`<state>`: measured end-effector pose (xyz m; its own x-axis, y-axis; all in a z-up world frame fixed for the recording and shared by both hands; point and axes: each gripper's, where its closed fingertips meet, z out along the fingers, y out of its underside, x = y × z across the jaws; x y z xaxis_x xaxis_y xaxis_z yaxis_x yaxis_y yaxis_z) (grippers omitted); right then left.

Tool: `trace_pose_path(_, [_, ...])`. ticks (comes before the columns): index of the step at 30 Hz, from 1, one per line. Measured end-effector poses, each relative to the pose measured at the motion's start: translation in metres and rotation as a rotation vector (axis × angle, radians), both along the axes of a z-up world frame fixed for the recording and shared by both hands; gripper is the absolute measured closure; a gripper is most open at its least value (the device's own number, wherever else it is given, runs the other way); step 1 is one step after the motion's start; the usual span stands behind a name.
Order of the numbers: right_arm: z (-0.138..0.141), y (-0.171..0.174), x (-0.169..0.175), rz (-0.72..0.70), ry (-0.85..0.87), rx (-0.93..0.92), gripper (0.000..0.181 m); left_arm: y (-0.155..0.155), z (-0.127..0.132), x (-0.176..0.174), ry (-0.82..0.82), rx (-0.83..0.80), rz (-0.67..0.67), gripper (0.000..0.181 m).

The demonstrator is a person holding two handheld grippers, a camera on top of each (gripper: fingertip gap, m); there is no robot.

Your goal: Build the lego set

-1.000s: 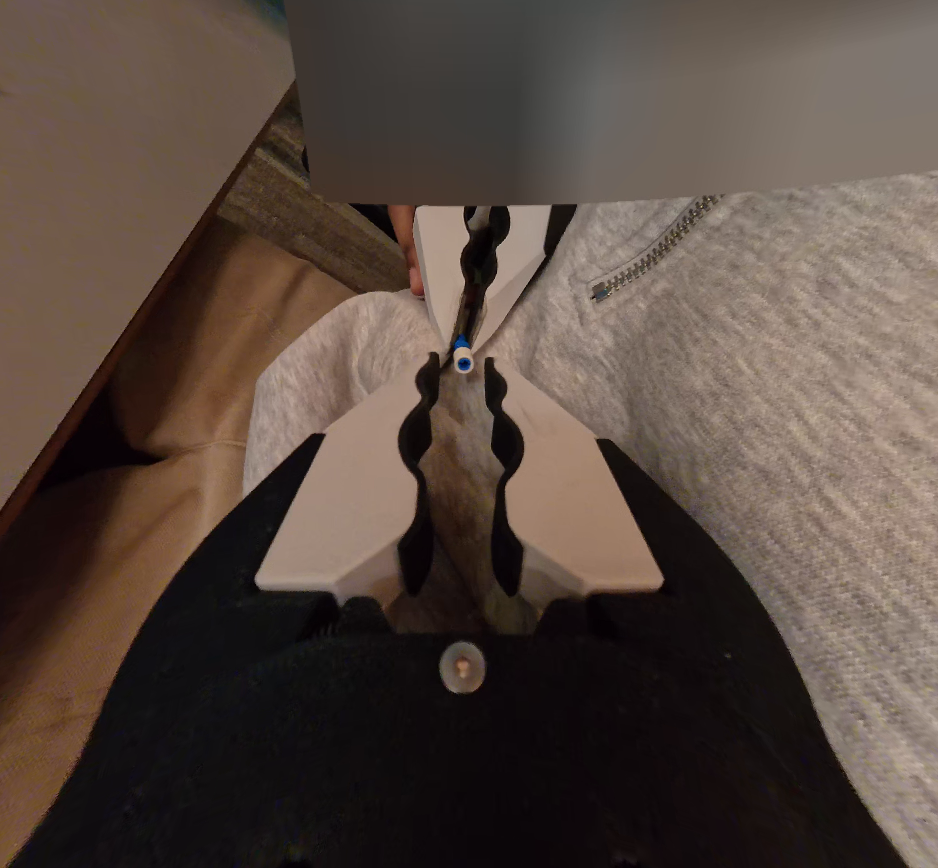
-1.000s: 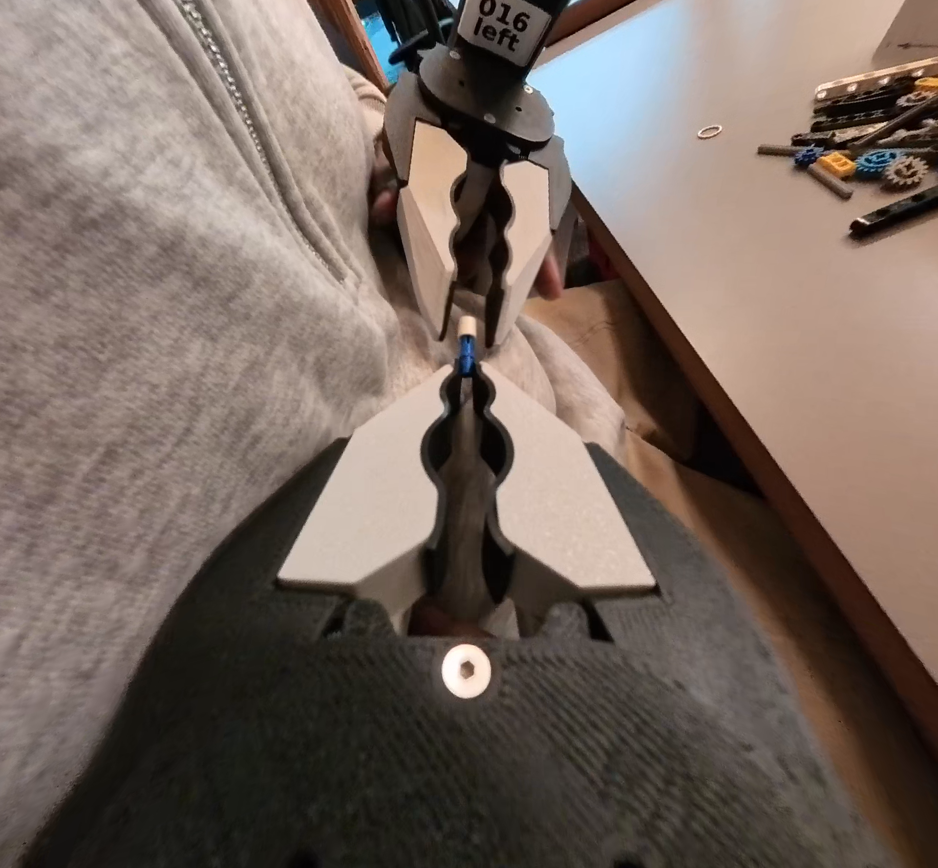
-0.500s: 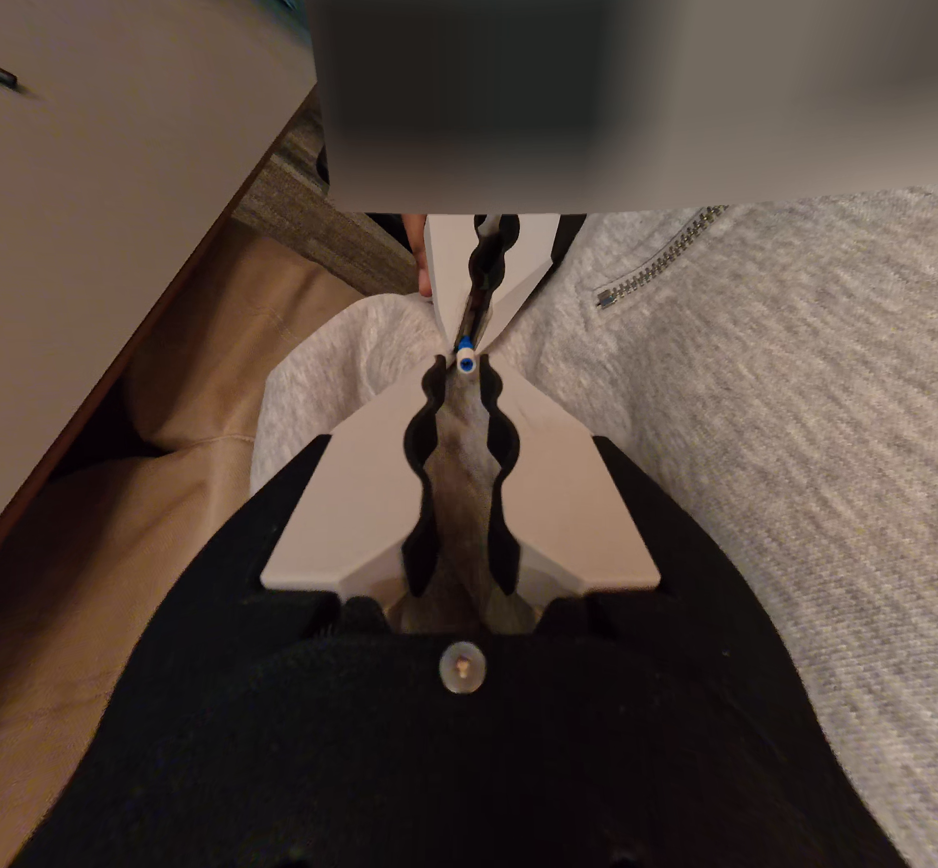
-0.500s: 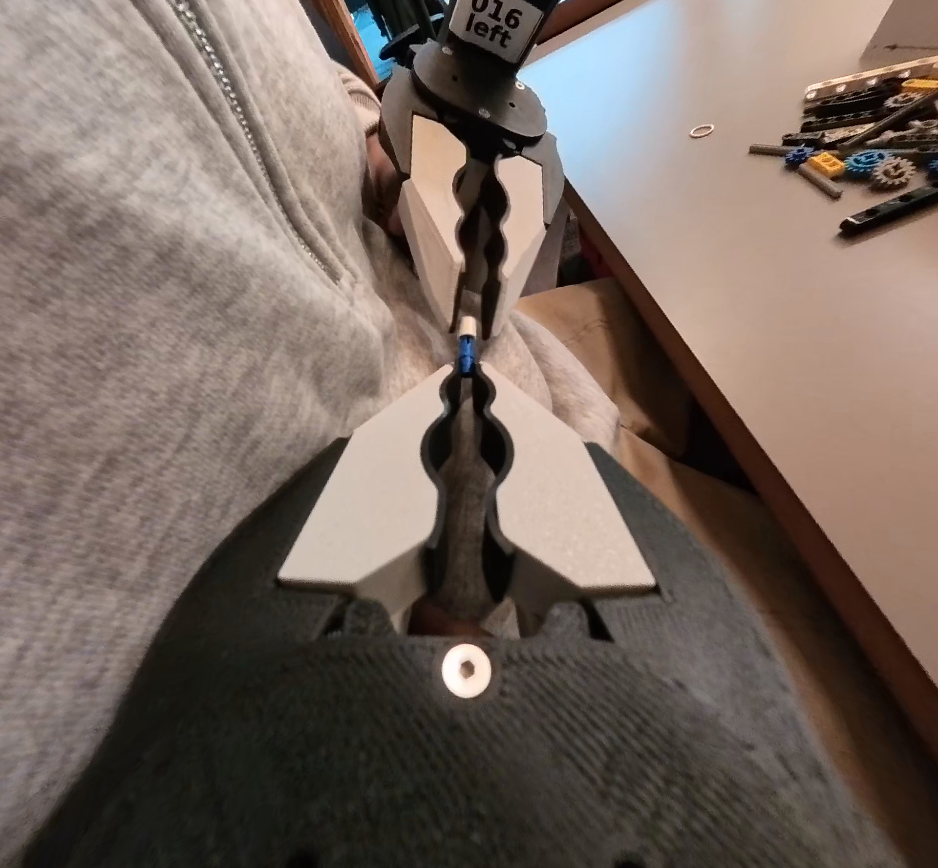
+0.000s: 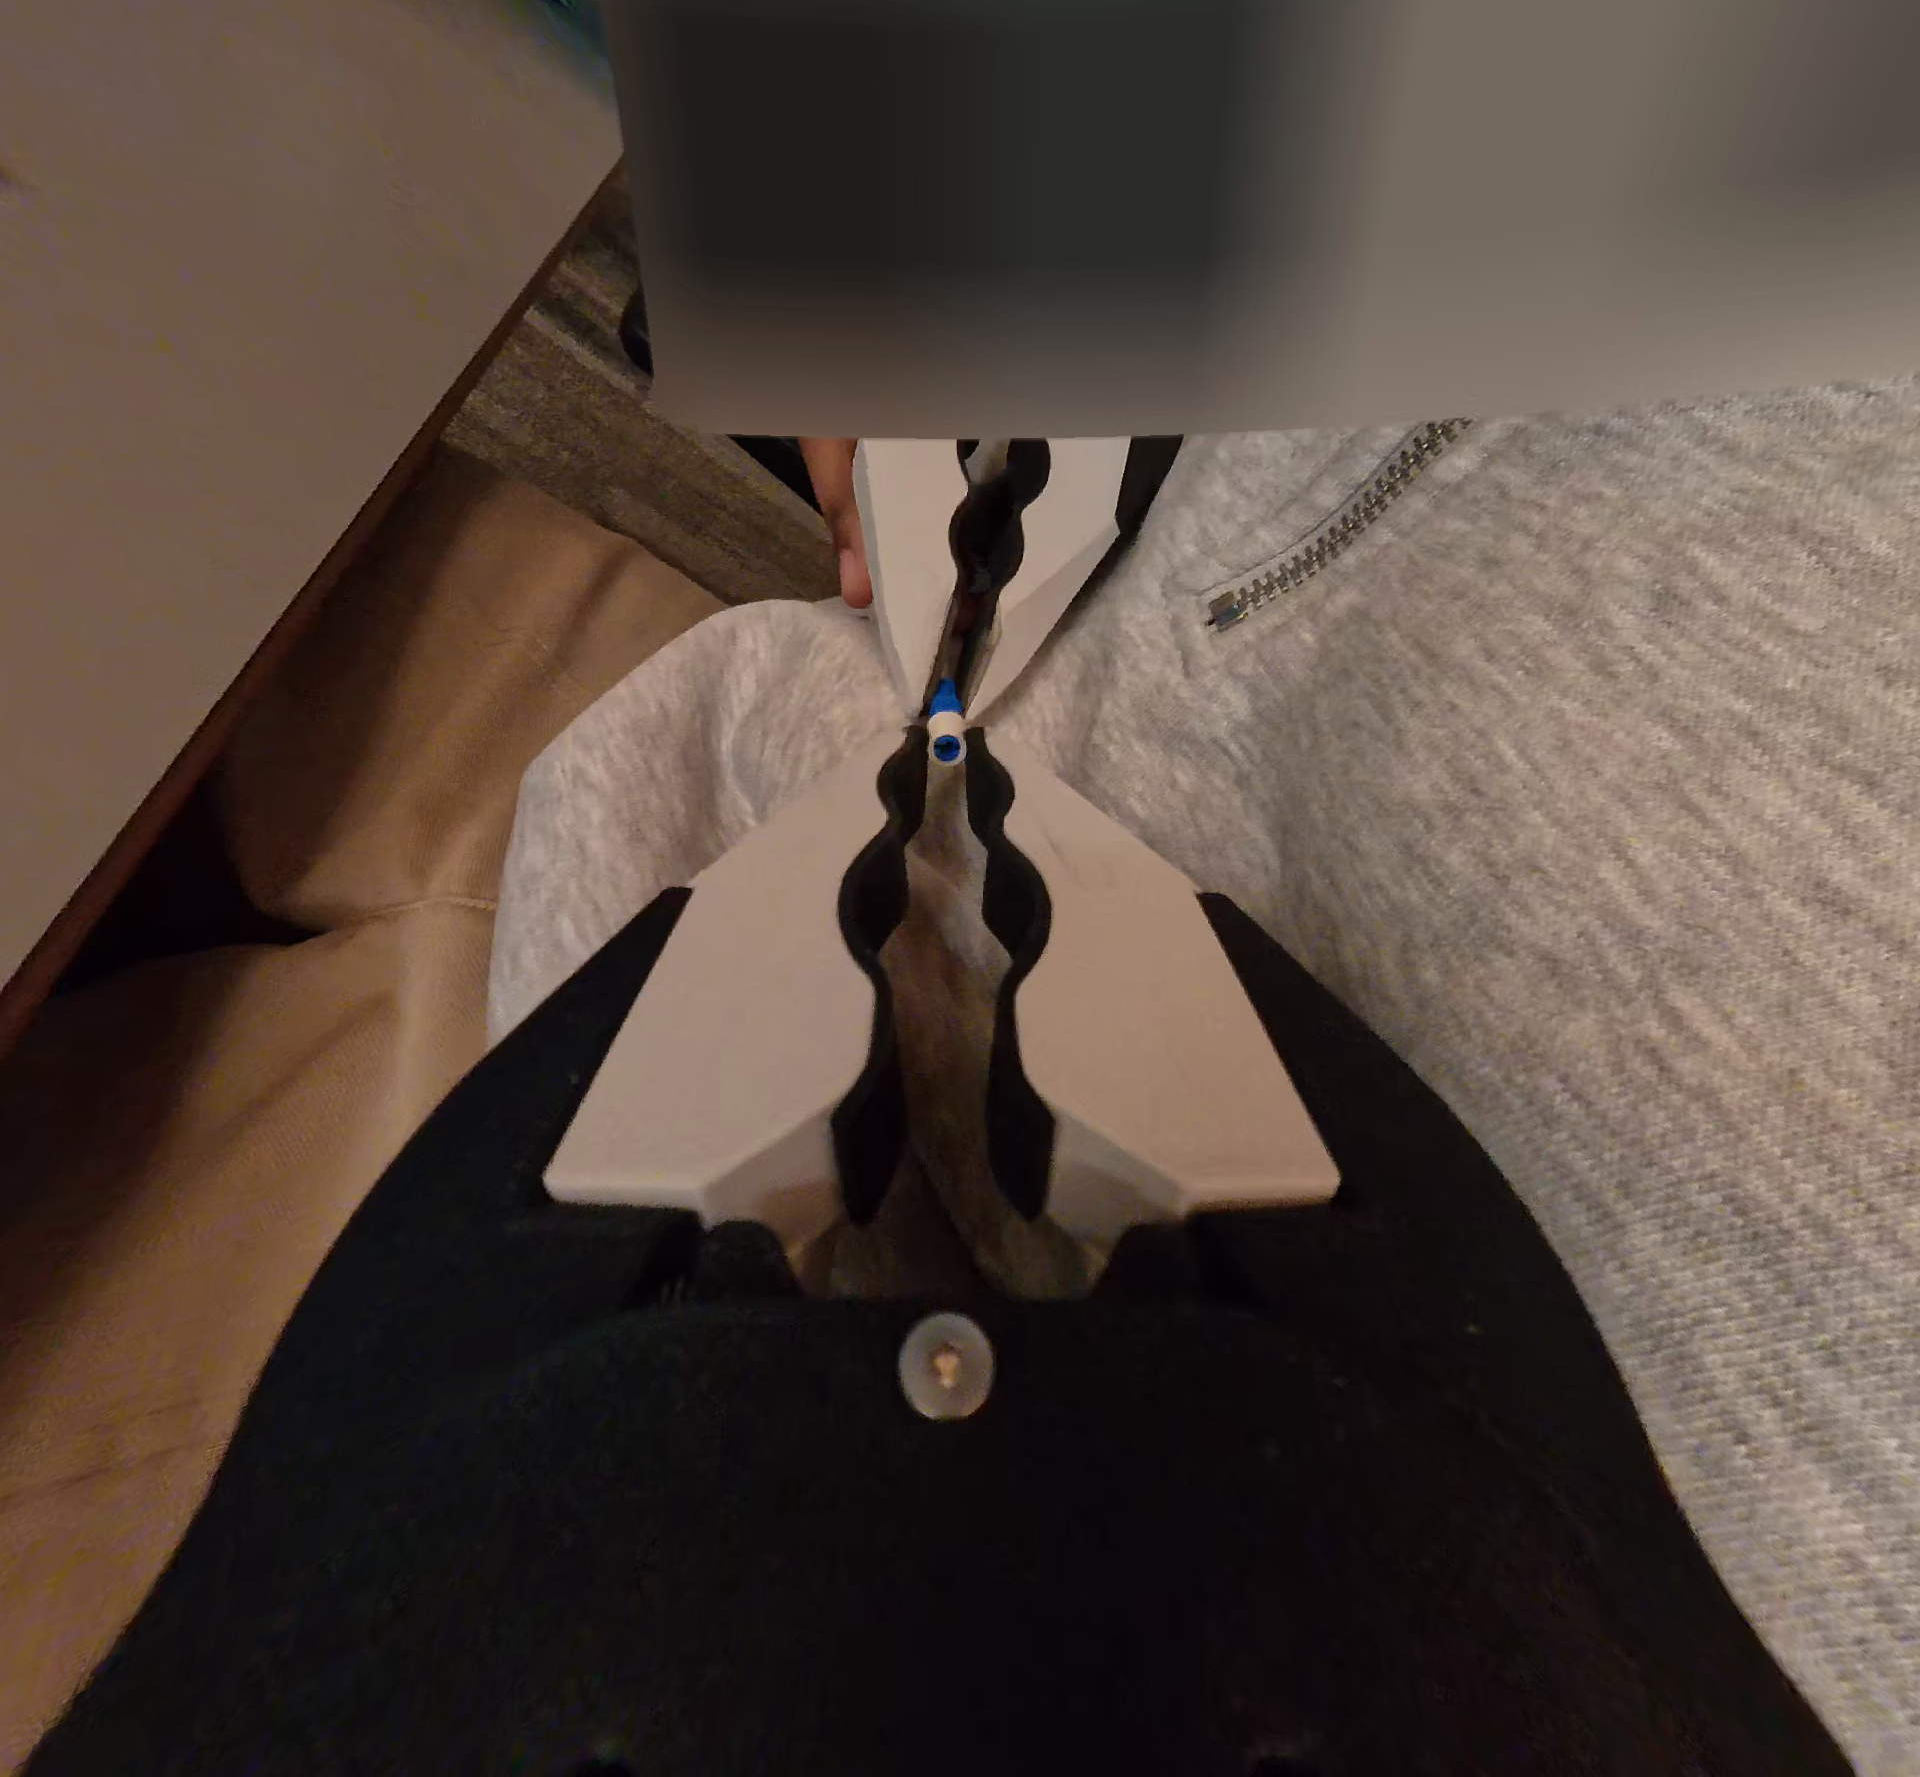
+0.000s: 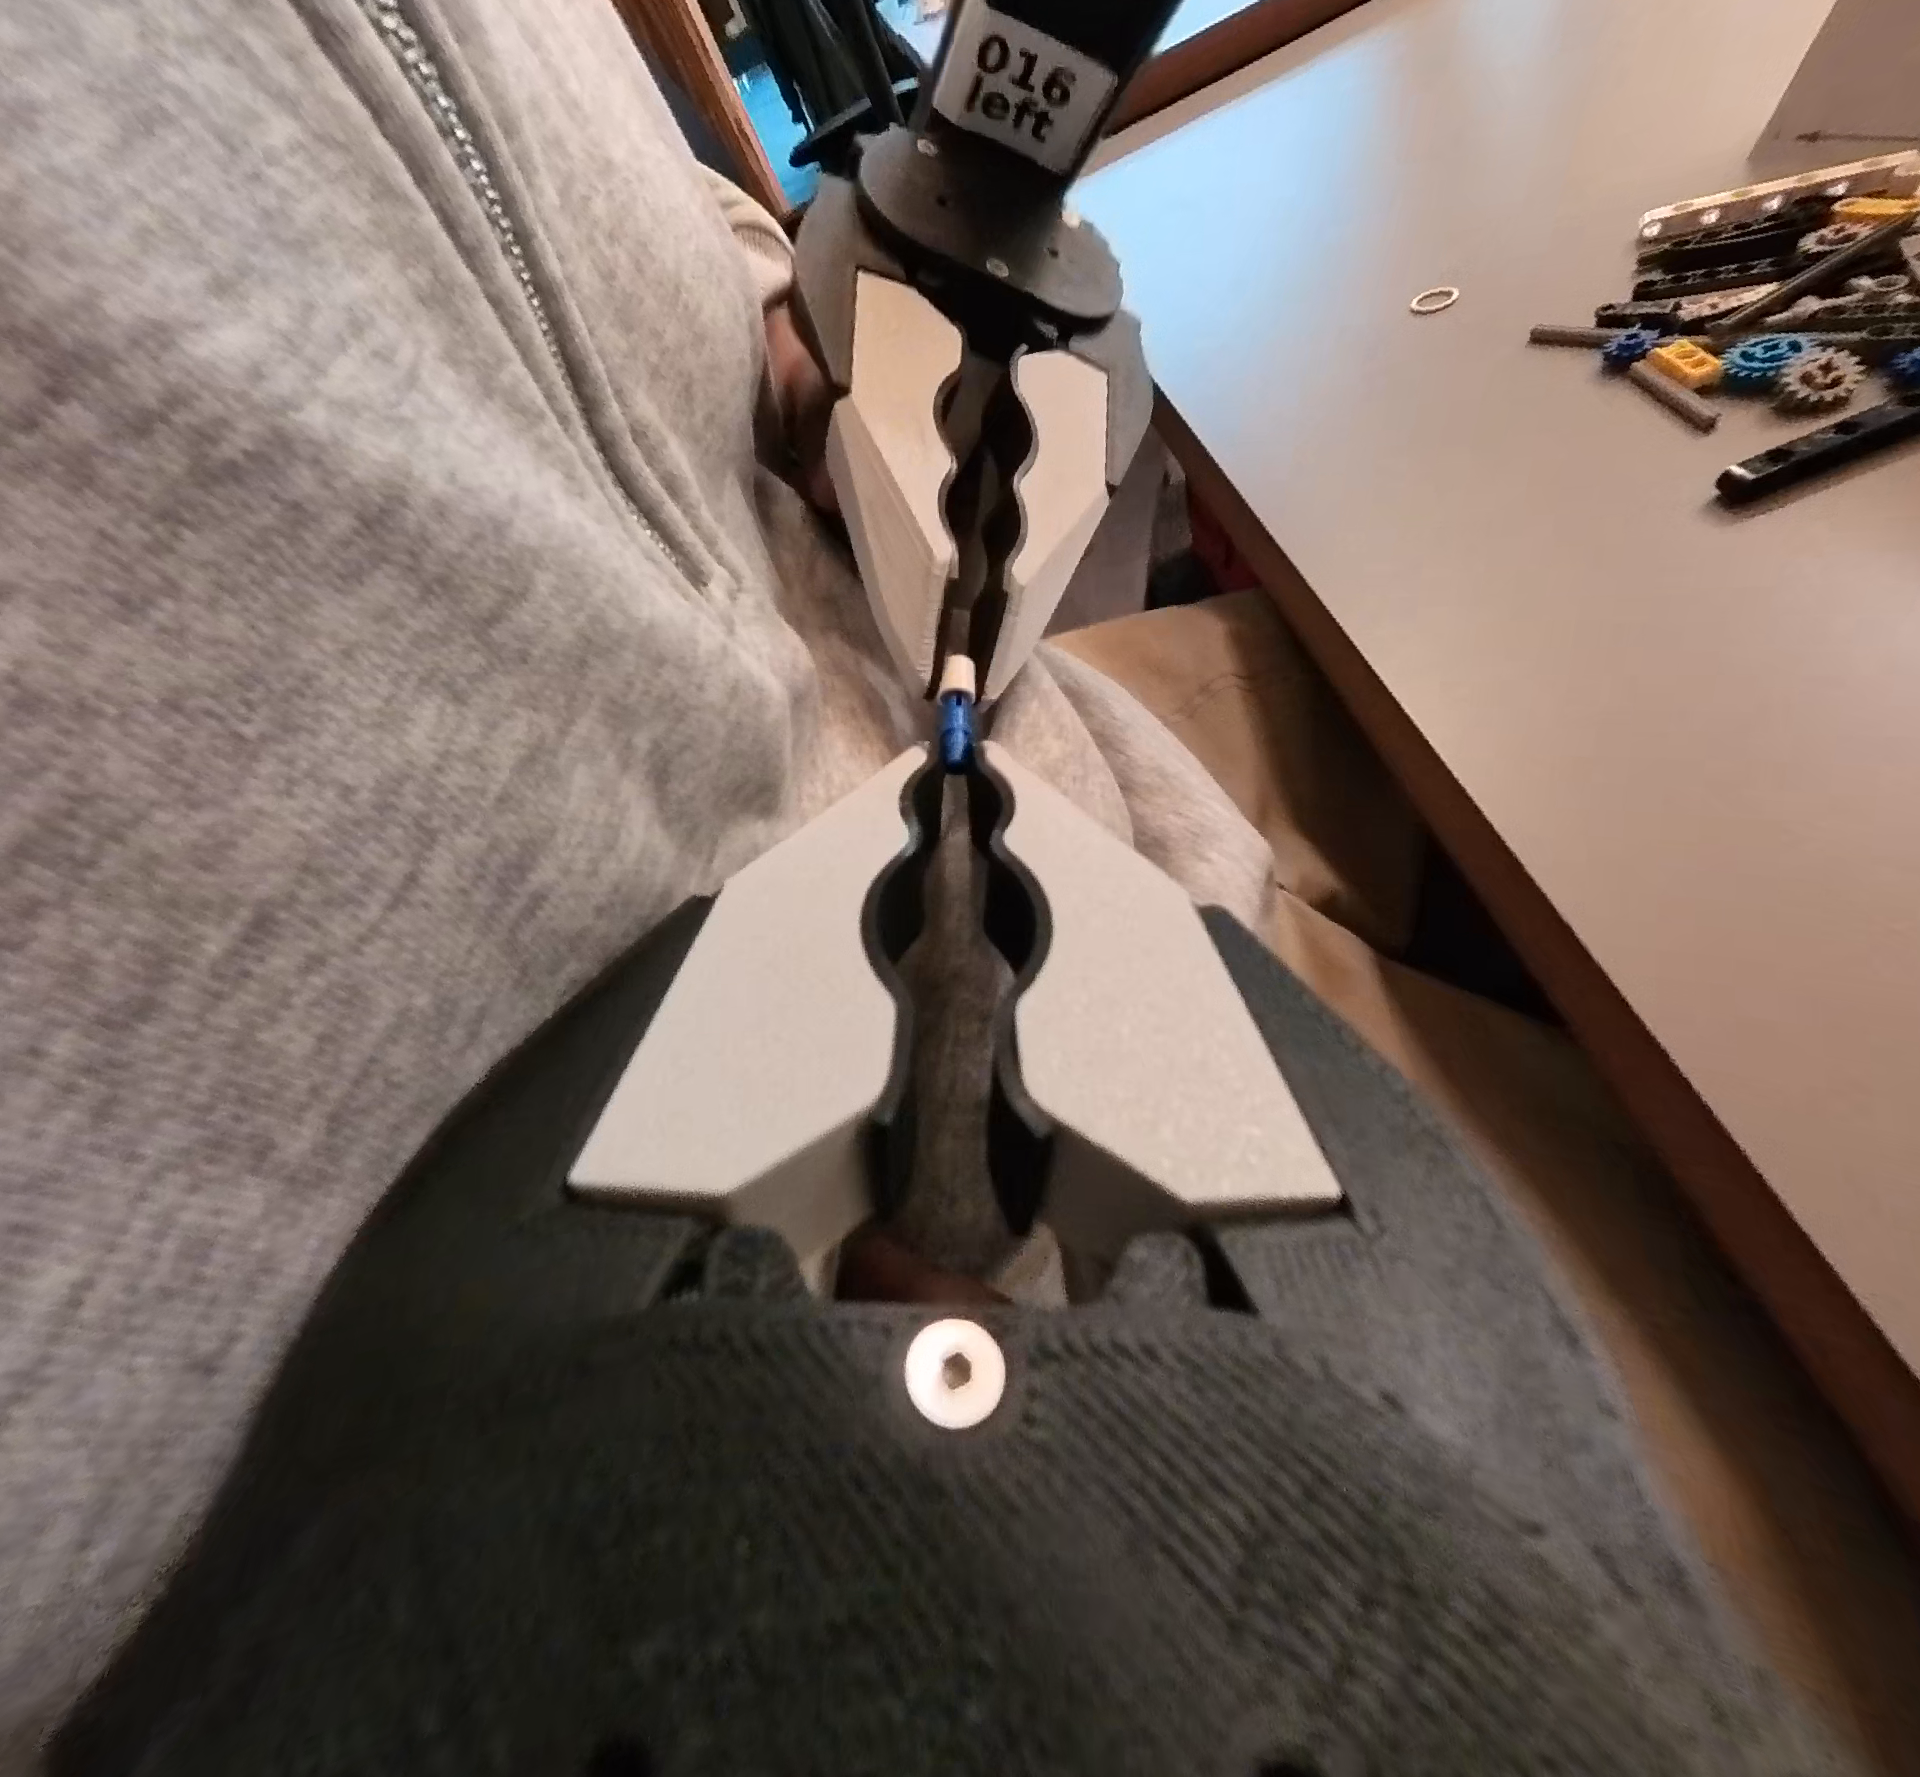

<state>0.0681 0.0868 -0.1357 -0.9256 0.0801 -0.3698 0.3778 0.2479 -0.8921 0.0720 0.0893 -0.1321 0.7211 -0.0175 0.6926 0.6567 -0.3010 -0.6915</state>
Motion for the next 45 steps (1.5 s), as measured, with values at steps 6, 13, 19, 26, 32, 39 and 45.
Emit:
trace_pose_path(6, [0.011, 0.003, -0.006, -0.038, -0.041, -0.157, 0.177, -0.001, 0.004, -0.004, -0.131, 0.093, 0.048, 0.175])
trace_pose_path(13, [0.013, 0.002, -0.006, -0.047, -0.032, -0.194, 0.174, -0.002, 0.008, -0.004, -0.121, 0.132, 0.057, 0.175])
trace_pose_path(19, [0.014, 0.001, -0.003, -0.036, 0.005, -0.192, 0.178, -0.001, 0.008, -0.002, -0.116, 0.129, 0.056, 0.175])
trace_pose_path(26, [0.016, 0.002, 0.0, -0.035, -0.007, -0.22, 0.179, 0.0, 0.008, 0.001, -0.13, 0.128, 0.05, 0.176])
trace_pose_path(32, [0.023, 0.0, 0.002, -0.037, -0.022, -0.253, 0.178, 0.005, 0.004, 0.009, -0.098, 0.082, 0.01, 0.176])
trace_pose_path(39, [0.017, 0.002, 0.004, -0.056, -0.009, -0.148, 0.178, 0.004, 0.002, 0.009, -0.11, 0.08, 0.033, 0.177])
trace_pose_path(45, [0.013, 0.005, 0.012, -0.033, -0.038, -0.089, 0.179, 0.005, 0.002, 0.015, -0.063, 0.058, 0.001, 0.176])
